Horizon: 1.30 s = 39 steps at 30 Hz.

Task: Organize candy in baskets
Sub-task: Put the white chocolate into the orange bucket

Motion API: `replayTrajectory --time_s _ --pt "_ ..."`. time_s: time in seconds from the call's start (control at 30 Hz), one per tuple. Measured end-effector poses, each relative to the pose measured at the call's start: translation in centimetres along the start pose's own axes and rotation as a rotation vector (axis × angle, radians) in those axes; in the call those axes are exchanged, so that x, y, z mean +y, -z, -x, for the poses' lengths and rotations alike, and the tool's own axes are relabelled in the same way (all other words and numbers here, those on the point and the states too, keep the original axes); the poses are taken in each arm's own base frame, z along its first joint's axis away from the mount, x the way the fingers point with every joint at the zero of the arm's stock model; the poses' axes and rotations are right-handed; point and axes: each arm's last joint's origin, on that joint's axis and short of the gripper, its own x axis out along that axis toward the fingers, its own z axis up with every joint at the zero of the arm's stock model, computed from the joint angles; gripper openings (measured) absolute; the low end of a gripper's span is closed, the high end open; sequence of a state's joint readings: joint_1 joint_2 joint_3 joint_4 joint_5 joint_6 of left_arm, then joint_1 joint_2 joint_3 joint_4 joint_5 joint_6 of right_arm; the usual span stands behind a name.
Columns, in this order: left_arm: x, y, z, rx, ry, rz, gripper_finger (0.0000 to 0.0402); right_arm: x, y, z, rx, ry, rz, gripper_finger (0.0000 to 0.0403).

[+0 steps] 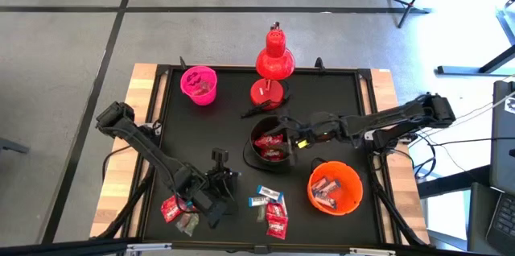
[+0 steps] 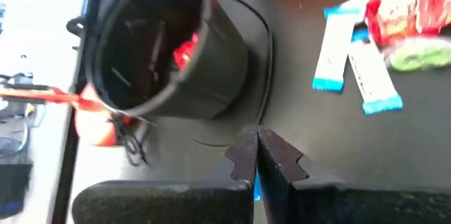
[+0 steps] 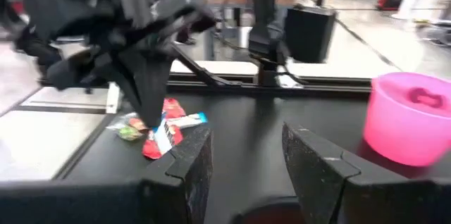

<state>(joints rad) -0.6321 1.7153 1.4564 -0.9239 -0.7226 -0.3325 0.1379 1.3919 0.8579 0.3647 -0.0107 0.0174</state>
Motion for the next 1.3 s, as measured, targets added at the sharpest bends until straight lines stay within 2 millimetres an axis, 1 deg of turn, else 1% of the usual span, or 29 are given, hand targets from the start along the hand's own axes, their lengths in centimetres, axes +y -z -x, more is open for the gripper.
replayTrajectory --time_s 0.13,0.27,0.4,0.47,0.53,0.67,0.77,0.87,1.0,1.3 --pt "1.0 -0.9 1.5 -0.005 -0.045 -0.015 0.0 0.9 0.5 -2.0 0.019 -0.044 0.014 0.0168" --pt "1.9 -1.6 2.7 -0.011 -0.087 -0.021 0.0 3.1 0.9 -4.4 0.05 -0.071 0.124 0.0168" --pt "2.5 -2.1 3.3 -0.023 -0.102 -0.011 0.0 4.9 1.0 -6.4 0.104 0.002 0.194 0.0168" --pt "2.6 -2.2 3.4 -0.024 -0.102 -0.013 0.0 5.3 1.2 -7.0 0.134 0.044 0.221 0.0172" --pt "2.6 -2.2 3.4 -0.025 -0.103 -0.012 0.0 5.3 1.0 -7.7 0.128 0.057 0.227 0.0185" --pt "2.6 -2.2 3.4 -0.024 -0.104 -0.012 0.0 5.4 0.4 -8.4 0.11 0.062 0.19 0.0229" --pt "2.7 -2.3 3.4 -0.032 -0.124 -0.012 0.0 5.2 0.3 -8.5 0.109 0.066 0.172 0.0261" --pt "2.9 -2.4 3.3 -0.036 -0.136 -0.007 0.0 5.2 0.1 -8.5 0.092 0.058 0.141 0.028" --pt "3.0 -2.6 3.1 -0.049 -0.148 -0.007 0.0 5.2 0.0 -8.5 0.085 0.075 0.129 0.0281" --pt "2.9 -3.7 3.1 -0.132 -0.156 -0.02 0.0 5.2 -0.4 -8.5 0.043 0.062 0.099 0.0249"
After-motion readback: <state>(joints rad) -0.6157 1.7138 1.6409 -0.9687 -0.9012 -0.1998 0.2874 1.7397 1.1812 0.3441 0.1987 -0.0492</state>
